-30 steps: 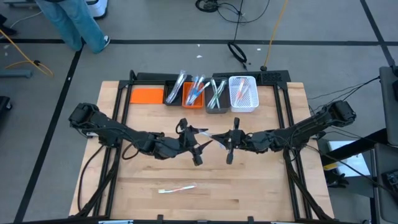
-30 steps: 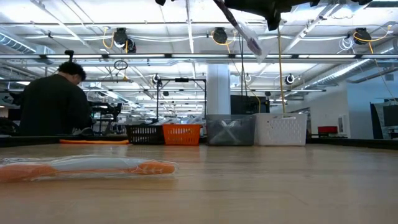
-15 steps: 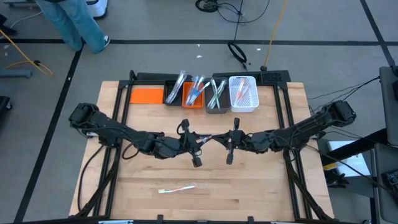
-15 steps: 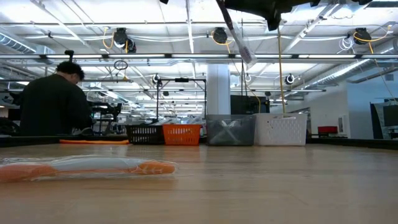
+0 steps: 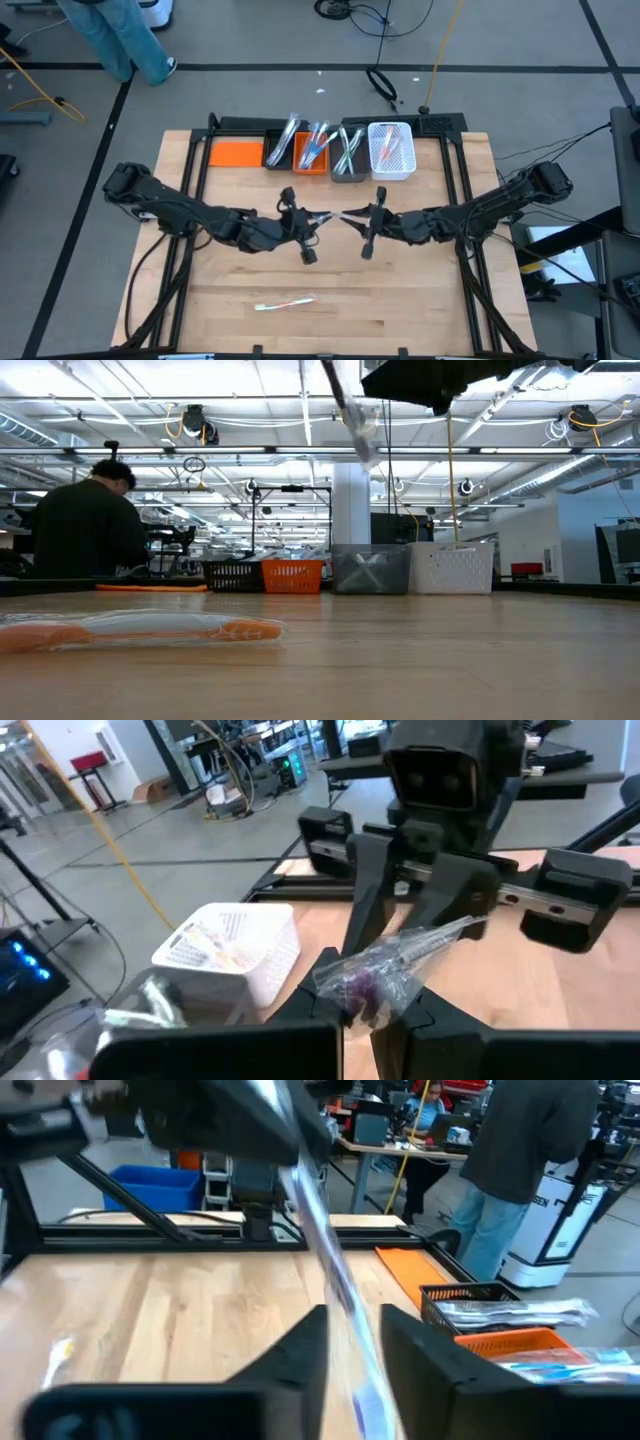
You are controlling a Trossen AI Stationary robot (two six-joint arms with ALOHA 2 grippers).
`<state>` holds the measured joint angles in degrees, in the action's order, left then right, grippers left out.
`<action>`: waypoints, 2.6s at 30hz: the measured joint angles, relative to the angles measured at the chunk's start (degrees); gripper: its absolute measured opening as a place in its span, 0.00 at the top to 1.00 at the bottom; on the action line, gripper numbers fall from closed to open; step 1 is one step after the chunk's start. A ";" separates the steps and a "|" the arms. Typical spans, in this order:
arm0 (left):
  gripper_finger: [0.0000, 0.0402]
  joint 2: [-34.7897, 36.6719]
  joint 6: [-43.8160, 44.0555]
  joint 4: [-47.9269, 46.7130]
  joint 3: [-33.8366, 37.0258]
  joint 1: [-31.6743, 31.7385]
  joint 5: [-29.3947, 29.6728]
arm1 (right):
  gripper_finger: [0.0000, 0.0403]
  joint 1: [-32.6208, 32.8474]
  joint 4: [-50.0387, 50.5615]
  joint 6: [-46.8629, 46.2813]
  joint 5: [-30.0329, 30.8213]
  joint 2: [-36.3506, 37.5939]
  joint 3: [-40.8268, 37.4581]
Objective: Pick & Place Toothbrushes
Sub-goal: Put the purple toothbrush into the black bin
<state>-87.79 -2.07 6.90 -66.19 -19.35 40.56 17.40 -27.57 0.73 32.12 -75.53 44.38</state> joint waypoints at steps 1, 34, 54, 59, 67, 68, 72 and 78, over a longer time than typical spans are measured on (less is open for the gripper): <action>0.98 0.79 0.59 -1.51 0.00 0.06 0.04 | 0.81 -0.19 0.36 -0.09 0.00 0.02 0.00; 0.98 9.53 11.46 -37.28 0.00 38.98 -11.89 | 0.57 -1.21 7.00 -7.13 -0.68 0.02 -0.02; 0.98 7.52 6.44 -44.14 0.00 54.85 -29.33 | 0.58 -1.21 6.90 -7.15 -0.68 0.02 -0.02; 0.98 4.21 5.83 -43.96 0.00 56.11 -32.14 | 0.58 -1.21 6.90 -7.15 -0.68 0.02 -0.02; 0.98 0.73 4.76 -42.84 0.00 57.01 -33.09 | 0.58 -1.28 6.90 -7.15 -0.68 0.02 -0.02; 0.98 0.46 4.76 -42.63 0.00 57.17 -33.06 | 0.58 -1.28 6.90 -7.15 -0.68 0.02 -0.02; 0.93 -0.35 5.15 -41.53 0.00 57.31 -32.88 | 0.58 -1.28 6.34 -7.15 -0.67 0.02 -0.56; 0.79 -0.59 4.75 -39.63 0.00 57.24 -32.85 | 0.58 -1.28 1.37 -7.76 -0.67 0.02 -3.66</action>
<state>-88.38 2.68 -32.73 -66.19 37.89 7.70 16.12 -26.20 -7.03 31.45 -75.50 40.72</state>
